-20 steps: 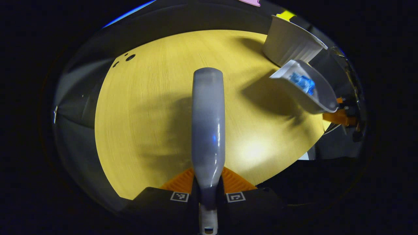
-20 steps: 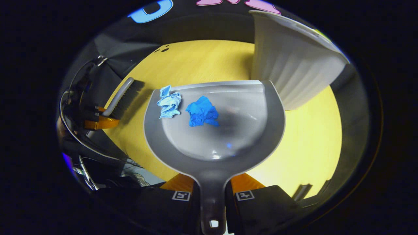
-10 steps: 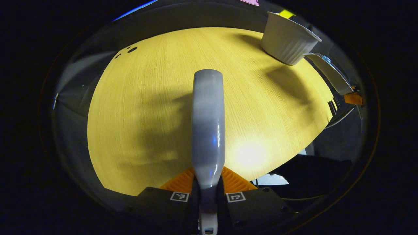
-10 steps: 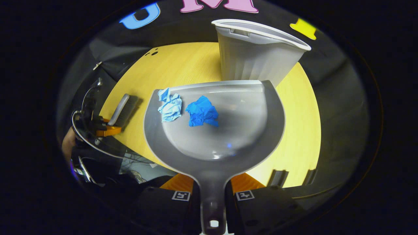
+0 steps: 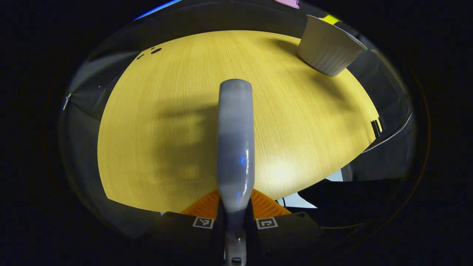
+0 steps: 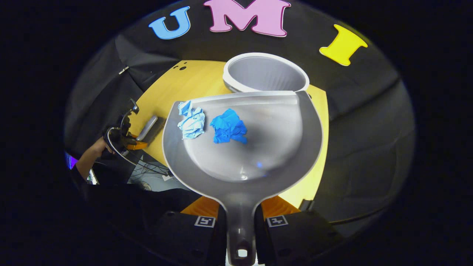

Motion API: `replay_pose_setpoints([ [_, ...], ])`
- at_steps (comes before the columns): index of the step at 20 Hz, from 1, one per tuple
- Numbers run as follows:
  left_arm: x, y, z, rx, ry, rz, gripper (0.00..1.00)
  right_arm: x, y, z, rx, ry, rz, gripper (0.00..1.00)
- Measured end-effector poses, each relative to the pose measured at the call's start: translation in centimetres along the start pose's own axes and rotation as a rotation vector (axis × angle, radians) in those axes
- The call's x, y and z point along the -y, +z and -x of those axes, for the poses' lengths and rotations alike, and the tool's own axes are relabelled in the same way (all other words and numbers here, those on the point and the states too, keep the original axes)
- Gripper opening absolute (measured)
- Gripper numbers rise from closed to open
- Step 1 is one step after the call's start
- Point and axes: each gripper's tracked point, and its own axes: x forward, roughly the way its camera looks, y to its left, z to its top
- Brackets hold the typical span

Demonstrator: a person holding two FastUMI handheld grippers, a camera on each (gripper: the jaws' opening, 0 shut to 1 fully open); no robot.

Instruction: Pick up the small broom and dustpan from the desktop, sweep the trash into the dustpan with the broom, and then empty the trash into the garbage bin.

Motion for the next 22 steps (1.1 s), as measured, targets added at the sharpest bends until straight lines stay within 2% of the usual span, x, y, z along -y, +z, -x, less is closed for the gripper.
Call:
replay_pose_setpoints([
  [3,-0.1,-0.7,-0.5,-0.004,-0.011,0.008,0.27,1.3,2.8,3.8,0.007,-0.017,-0.036,0.35],
  [5,-0.2,-0.8,-0.8,0.008,-0.024,0.035,0.27,1.7,3.8,4.0,0.018,-0.038,-0.026,0.35],
  [8,-0.5,-1.0,-0.5,0.031,-0.049,0.072,0.27,4.6,6.0,2.8,0.013,-0.133,0.045,0.35],
  [11,-2.1,-1.0,0.3,0.062,-0.025,0.092,0.27,6.5,8.4,1.8,-0.006,-0.218,0.117,0.35],
  [16,-3.2,-1.6,0.7,0.093,-0.03,0.146,0.27,9.9,11.3,-1.5,-0.035,-0.366,0.218,0.35],
  [20,-3.7,-2.4,0.7,0.103,-0.037,0.162,0.27,11.2,13.5,-3.7,-0.045,-0.45,0.263,0.35],
  [22,-3.9,-2.4,0.7,0.111,-0.041,0.167,0.27,11.3,15.0,-4.1,-0.043,-0.499,0.335,0.35],
])
